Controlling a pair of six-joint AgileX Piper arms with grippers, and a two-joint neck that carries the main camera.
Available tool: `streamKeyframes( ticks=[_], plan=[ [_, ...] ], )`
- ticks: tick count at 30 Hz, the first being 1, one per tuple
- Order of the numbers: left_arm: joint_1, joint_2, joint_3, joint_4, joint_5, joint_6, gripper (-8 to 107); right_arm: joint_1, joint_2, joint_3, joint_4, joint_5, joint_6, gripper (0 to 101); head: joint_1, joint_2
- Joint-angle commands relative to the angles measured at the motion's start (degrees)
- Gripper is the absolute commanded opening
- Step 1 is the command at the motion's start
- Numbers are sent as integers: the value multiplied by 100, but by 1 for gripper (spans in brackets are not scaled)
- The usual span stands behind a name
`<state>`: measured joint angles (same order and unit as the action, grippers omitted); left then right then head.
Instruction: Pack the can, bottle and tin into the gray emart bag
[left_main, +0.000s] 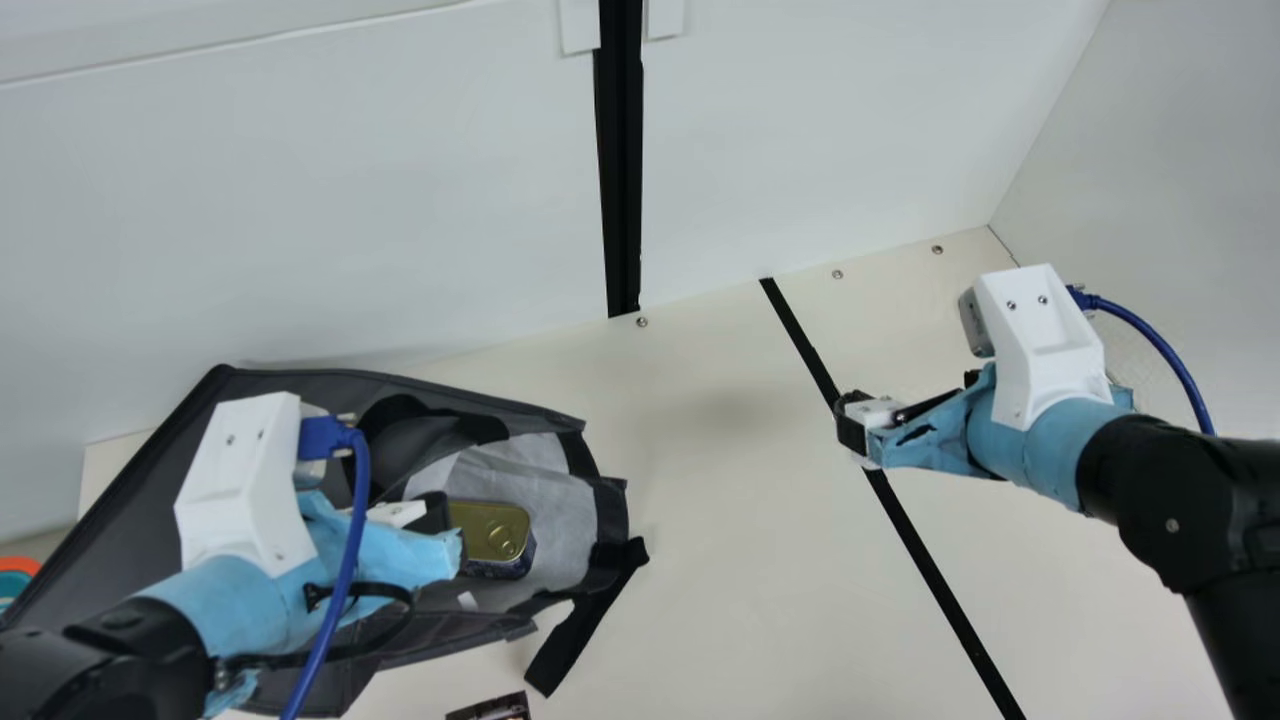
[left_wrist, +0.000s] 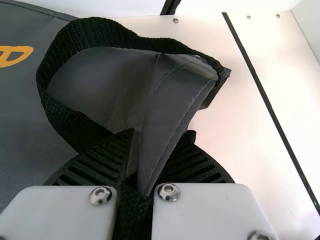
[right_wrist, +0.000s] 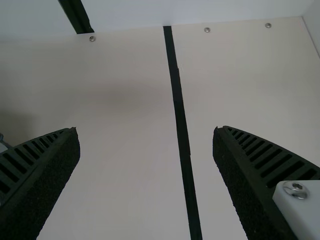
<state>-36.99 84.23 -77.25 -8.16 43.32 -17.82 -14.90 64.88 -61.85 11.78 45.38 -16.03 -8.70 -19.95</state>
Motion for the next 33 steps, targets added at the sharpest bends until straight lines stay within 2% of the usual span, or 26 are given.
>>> streamKeyframes(
  ticks=[1, 17, 33],
  plan=[
    [0, 0, 0, 0, 0, 0, 10, 9, 26, 3, 66, -34, -89, 91, -130, -5],
    [0, 0, 0, 0, 0, 0, 10, 73, 353, 105, 682, -372, -950, 91, -130, -5],
    [0, 0, 0, 0, 0, 0, 10, 185, 723, 234, 1730, -568, -2112, 91, -130, -5]
  ],
)
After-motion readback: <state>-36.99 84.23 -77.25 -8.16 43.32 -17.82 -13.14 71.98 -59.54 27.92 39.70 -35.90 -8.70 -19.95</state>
